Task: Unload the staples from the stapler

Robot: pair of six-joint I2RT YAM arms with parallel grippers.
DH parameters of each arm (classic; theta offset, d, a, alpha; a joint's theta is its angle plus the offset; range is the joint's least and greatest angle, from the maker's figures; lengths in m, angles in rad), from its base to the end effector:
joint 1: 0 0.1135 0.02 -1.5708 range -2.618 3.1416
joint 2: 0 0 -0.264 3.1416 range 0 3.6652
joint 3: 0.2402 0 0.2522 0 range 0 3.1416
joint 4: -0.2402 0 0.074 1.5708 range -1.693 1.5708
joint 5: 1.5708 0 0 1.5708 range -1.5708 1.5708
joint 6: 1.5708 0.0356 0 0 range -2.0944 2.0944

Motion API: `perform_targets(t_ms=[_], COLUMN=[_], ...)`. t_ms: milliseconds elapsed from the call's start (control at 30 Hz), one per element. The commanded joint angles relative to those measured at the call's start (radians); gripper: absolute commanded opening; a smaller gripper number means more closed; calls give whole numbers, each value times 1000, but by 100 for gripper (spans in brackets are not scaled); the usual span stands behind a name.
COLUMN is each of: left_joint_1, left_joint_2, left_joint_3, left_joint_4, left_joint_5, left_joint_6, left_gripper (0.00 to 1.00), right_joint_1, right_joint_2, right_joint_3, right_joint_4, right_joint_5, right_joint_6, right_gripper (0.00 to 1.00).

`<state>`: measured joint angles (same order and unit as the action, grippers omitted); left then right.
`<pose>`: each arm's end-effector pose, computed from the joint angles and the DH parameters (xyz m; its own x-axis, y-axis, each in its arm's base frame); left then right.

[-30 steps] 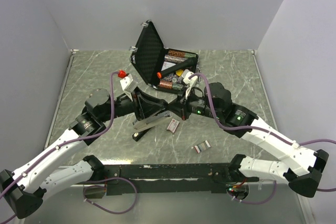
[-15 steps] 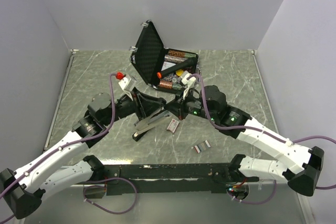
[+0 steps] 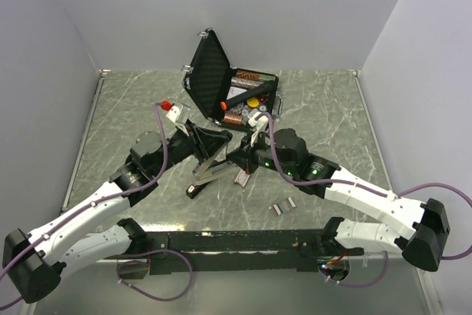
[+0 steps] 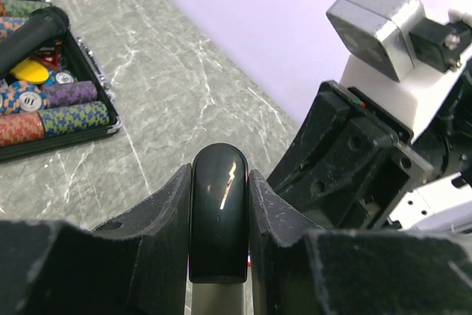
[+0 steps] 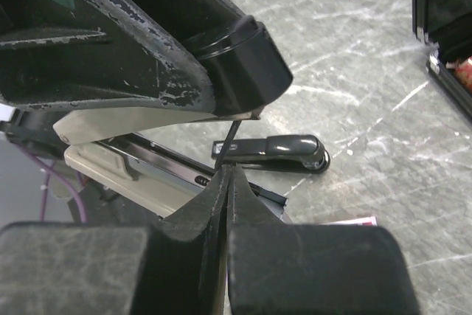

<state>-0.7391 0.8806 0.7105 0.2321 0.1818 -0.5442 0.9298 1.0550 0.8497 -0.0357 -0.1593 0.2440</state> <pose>0.1526 -0.1478 0.3415 -0.3729 -0.3491 -0.8597 0.7046 0.4963 -0.5071 0.1437 0.2020 0.3259 -0.3519 -0.0728 -0.9332 -0.8228 0.4993 0.2713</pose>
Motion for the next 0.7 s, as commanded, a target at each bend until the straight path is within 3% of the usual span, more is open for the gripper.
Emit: perform_targets(t_ms=[0, 667], left_joint_1=[-3, -3], left_joint_2=[12, -42], left_joint_3=[11, -51], left_joint_4=[236, 259], left_joint_5=[-62, -143], left_joint_6=[-65, -89], left_gripper=[1, 1], right_joint_1=[17, 18], right_joint_2=[33, 142], right_joint_3=[-34, -158], right_joint_4=[57, 215], right_joint_5=[-23, -9], right_joint_6=[24, 90], right_gripper=[0, 0])
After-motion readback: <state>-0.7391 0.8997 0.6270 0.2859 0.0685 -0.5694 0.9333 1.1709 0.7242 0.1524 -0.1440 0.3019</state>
